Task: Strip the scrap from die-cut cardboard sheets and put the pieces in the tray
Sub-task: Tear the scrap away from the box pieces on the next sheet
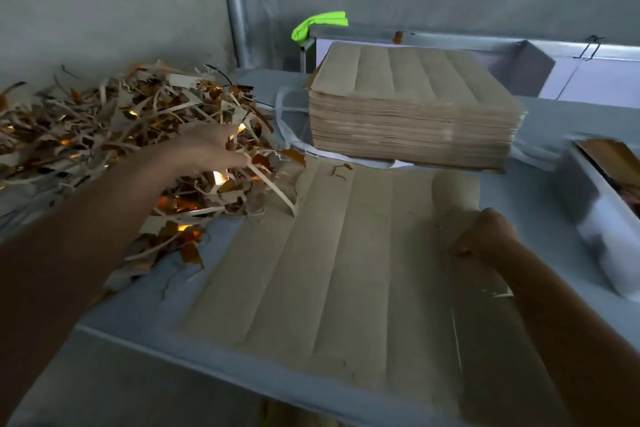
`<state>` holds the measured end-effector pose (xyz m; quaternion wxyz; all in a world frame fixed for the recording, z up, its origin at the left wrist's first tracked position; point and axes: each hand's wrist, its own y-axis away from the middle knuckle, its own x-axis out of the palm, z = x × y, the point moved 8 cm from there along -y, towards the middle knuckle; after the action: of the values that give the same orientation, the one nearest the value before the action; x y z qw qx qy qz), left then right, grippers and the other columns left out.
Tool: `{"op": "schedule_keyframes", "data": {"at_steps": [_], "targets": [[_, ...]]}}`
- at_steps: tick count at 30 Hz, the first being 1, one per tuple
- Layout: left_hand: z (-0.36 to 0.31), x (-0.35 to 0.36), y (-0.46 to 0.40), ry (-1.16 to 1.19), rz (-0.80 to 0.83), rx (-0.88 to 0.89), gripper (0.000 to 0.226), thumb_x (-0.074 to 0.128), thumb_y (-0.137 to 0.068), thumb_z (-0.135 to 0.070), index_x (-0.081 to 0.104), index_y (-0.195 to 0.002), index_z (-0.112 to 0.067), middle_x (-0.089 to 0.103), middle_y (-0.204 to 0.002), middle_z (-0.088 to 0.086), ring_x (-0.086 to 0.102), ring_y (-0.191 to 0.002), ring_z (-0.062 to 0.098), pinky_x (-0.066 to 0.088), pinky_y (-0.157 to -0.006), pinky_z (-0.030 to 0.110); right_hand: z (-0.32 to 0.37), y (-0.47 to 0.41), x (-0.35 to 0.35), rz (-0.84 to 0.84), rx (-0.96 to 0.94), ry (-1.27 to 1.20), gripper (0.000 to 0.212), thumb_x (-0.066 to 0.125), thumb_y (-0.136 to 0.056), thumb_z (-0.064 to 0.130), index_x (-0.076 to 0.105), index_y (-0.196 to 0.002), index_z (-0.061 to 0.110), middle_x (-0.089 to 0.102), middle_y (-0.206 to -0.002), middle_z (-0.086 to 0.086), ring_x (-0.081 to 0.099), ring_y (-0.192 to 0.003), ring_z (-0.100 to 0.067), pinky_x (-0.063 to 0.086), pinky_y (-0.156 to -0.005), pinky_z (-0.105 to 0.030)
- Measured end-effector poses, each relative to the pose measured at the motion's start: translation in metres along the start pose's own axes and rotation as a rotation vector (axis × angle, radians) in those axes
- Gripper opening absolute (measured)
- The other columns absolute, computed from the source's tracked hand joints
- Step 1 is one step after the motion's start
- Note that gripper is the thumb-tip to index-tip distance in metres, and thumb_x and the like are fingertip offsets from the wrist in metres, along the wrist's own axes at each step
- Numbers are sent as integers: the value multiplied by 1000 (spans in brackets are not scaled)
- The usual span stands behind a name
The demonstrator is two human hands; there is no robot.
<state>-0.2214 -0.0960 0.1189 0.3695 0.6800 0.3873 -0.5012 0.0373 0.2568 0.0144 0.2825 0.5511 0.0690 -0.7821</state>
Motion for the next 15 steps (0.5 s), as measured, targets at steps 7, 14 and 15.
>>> {"op": "schedule_keyframes", "data": {"at_steps": [7, 14, 15], "targets": [[-4, 22, -8, -422, -256, 107, 59, 57, -90, -35, 35, -141, -15, 31, -143, 14, 34, -129, 35, 42, -98, 45, -45, 13, -42, -3, 54, 204, 69, 80, -70, 11, 45, -128, -3, 55, -103, -19, 56, -98, -35, 46, -74, -34], [8, 99, -23, -187, -19, -41, 91, 38, -86, -70, -5, -151, -23, -29, -154, 4, -6, -144, 38, 4, -113, 55, 36, 32, -35, -189, -272, 302, 57, 66, -85, 36, 44, -129, 8, 46, -133, -18, 42, -123, -35, 40, -97, -43], [13, 111, -22, -170, 2, -46, 90, 36, -87, -70, -6, -151, -23, -32, -153, 4, -7, -144, 37, 6, -113, 55, 54, 31, -21, -106, -331, 206, 55, 64, -87, 36, 46, -129, 6, 48, -132, -18, 44, -122, -34, 40, -97, -40]]}}
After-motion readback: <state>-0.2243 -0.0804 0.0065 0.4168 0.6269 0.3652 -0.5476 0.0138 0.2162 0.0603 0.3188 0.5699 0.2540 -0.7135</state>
